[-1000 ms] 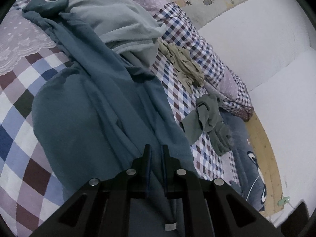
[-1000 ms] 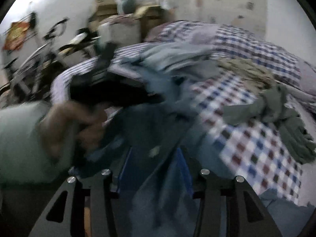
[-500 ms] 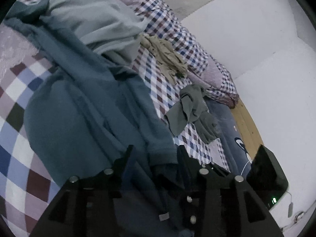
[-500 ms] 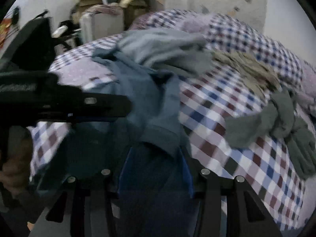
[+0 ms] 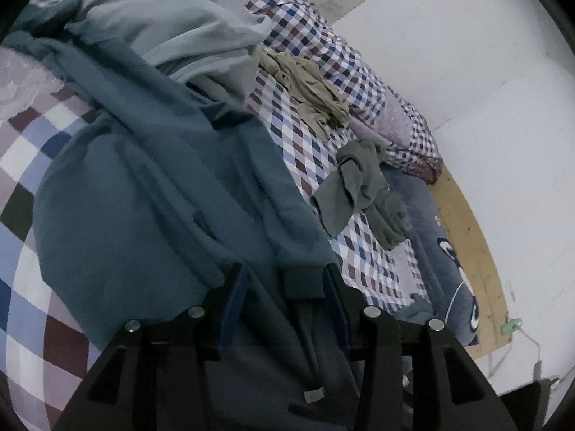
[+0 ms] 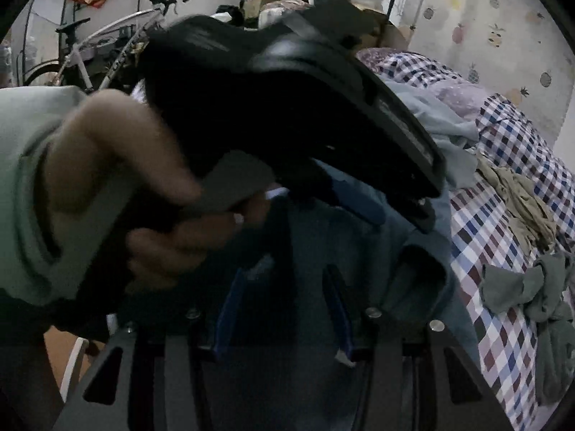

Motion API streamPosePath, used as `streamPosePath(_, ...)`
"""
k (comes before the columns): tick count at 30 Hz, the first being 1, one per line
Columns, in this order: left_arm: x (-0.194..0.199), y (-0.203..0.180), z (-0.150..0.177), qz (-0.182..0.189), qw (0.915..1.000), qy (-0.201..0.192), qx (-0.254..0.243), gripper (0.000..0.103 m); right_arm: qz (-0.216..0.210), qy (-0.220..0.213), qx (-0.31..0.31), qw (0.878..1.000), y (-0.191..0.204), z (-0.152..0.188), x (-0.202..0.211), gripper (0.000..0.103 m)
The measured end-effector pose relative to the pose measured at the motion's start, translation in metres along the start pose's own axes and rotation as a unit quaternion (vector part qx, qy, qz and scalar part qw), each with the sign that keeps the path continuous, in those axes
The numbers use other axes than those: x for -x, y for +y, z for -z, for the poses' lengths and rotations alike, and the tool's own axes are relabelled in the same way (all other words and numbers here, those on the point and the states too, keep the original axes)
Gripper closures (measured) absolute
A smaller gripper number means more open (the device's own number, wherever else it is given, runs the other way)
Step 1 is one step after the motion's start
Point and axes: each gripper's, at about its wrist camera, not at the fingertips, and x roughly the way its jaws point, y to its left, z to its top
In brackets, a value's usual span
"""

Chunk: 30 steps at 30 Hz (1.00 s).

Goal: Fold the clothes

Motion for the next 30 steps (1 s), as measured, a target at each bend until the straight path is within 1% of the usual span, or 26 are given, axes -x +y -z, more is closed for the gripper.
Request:
streamPosePath(2,0.001,0.002,0.0,0.004,0.9999,-0.006,0.012,0.057,0.018,-0.011,-0.022,1.0,-0.008,0.001,0.007,0.05)
streamPosePath(3,0.002,0.004,-0.001,0.007,0.9998,-0.01,0.018,0.057,0.029,-0.016,-0.041,0.999,-0.016,0.001,0.01,0.05)
streamPosePath(4,0.003,0.006,-0.001,0.011,0.9995,-0.013,0.027,0.057,0.038,-0.021,-0.072,0.996,-0.029,0.002,0.013,0.05)
streamPosePath(6,0.004,0.011,-0.002,0.023,0.9986,-0.016,0.045,0.057,0.056,-0.031,-0.146,0.987,-0.061,0.006,0.018,0.05)
streamPosePath(7,0.006,0.013,-0.003,0.029,0.9981,-0.018,0.051,0.057,0.069,-0.034,-0.173,0.982,-0.073,0.008,0.019,0.05)
streamPosePath(8,0.007,0.015,-0.004,0.037,0.9975,-0.019,0.056,0.057,0.08,-0.034,-0.191,0.978,-0.083,0.009,0.019,0.05)
streamPosePath(10,0.009,0.017,-0.005,0.054,0.9962,-0.019,0.066,0.057,0.101,-0.03,-0.206,0.973,-0.096,0.012,0.017,0.05)
streamPosePath(11,0.009,0.018,-0.006,0.062,0.9955,-0.018,0.069,0.057,0.103,-0.027,-0.209,0.972,-0.099,0.012,0.015,0.05)
streamPosePath(14,0.006,0.019,-0.005,0.08,0.994,-0.005,0.075,0.056,0.075,-0.018,-0.196,0.978,-0.093,0.006,-0.003,0.049)
streamPosePath(15,0.005,0.018,-0.005,0.08,0.994,-0.001,0.074,0.052,0.068,-0.018,-0.184,0.98,-0.087,0.003,-0.007,0.048)
streamPosePath(18,0.002,0.016,-0.006,0.078,0.9943,0.005,0.072,0.052,0.052,-0.023,-0.148,0.987,-0.067,-0.003,-0.013,0.048)
streamPosePath(19,0.001,0.016,-0.006,0.078,0.9942,0.006,0.073,0.052,0.051,-0.025,-0.134,0.989,-0.06,-0.005,-0.015,0.048)
streamPosePath(21,0.002,0.017,-0.007,0.079,0.994,0.006,0.075,0.052,0.065,-0.024,-0.095,0.993,-0.043,-0.01,-0.019,0.048)
streamPosePath(25,0.002,0.02,-0.007,0.075,0.9938,0.007,0.081,0.052,0.087,-0.009,-0.029,0.996,-0.014,-0.012,-0.029,0.049)
streamPosePath(28,0.001,0.021,-0.006,0.071,0.9941,0.009,0.082,0.052,0.088,-0.003,-0.005,0.996,-0.003,-0.011,-0.034,0.049)
streamPosePath(30,0.0,0.021,-0.006,0.069,0.9944,0.01,0.08,0.052,0.082,-0.002,-0.004,0.997,-0.001,-0.011,-0.036,0.049)
